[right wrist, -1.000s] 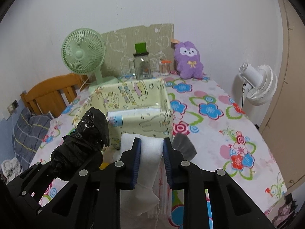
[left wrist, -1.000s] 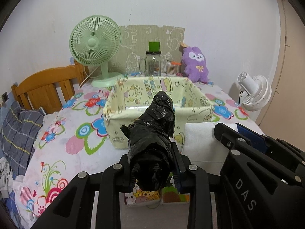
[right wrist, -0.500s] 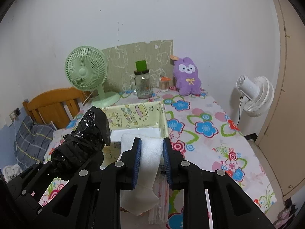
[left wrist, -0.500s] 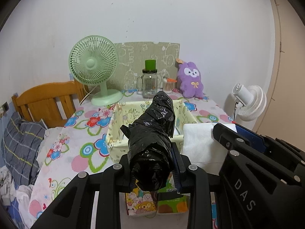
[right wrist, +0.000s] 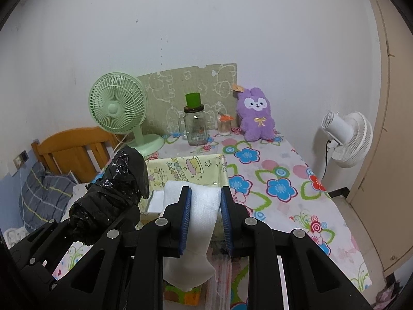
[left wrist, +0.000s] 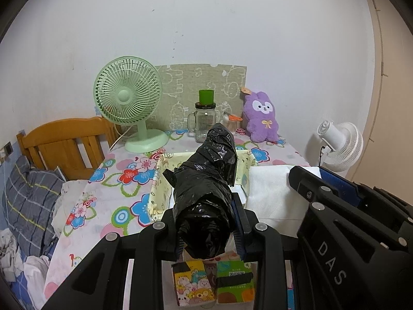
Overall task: Organize soft objects
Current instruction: 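Carry the black bundle into the basket with the left gripper while the right gripper lifts the white cloth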
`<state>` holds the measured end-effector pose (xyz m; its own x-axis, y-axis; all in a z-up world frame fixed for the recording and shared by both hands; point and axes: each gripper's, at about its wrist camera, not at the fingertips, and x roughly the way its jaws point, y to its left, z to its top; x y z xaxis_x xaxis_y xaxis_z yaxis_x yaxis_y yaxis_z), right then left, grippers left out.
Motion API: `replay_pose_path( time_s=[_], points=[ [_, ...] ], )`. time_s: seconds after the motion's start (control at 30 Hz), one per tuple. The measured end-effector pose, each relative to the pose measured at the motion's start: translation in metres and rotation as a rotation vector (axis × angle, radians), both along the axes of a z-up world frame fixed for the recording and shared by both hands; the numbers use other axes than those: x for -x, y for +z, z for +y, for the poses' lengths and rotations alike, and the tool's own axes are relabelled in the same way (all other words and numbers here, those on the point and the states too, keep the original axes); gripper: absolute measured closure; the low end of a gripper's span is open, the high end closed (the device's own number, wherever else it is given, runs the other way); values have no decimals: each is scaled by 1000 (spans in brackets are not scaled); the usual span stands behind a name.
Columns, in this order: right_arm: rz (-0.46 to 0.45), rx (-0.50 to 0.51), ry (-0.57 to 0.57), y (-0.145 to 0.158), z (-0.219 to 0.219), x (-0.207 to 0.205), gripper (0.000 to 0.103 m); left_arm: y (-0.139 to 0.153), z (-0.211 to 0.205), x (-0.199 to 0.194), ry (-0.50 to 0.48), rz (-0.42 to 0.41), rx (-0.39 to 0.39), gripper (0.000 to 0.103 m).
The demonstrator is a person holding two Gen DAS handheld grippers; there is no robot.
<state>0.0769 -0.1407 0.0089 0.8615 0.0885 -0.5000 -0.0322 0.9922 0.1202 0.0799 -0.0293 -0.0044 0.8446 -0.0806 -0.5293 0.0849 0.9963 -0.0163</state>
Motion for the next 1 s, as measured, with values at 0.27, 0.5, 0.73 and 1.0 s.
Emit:
replay_pose_path(
  time_s=[0.27, 0.5, 0.73, 1.0],
  points=[
    [-5, -3, 15, 0, 5, -23, 77, 0, 3, -20, 10, -4, 3, 73],
    [-9, -6, 18, 3, 9, -45, 77, 1, 6, -41, 16, -18, 1, 73],
    [-2, -8, 25, 0, 12, -69, 77, -2, 9, -61, 25, -17, -10, 72],
    [25, 0, 40, -15, 17, -97, 77, -18, 14, -88, 40, 30, -11, 72]
  ],
)
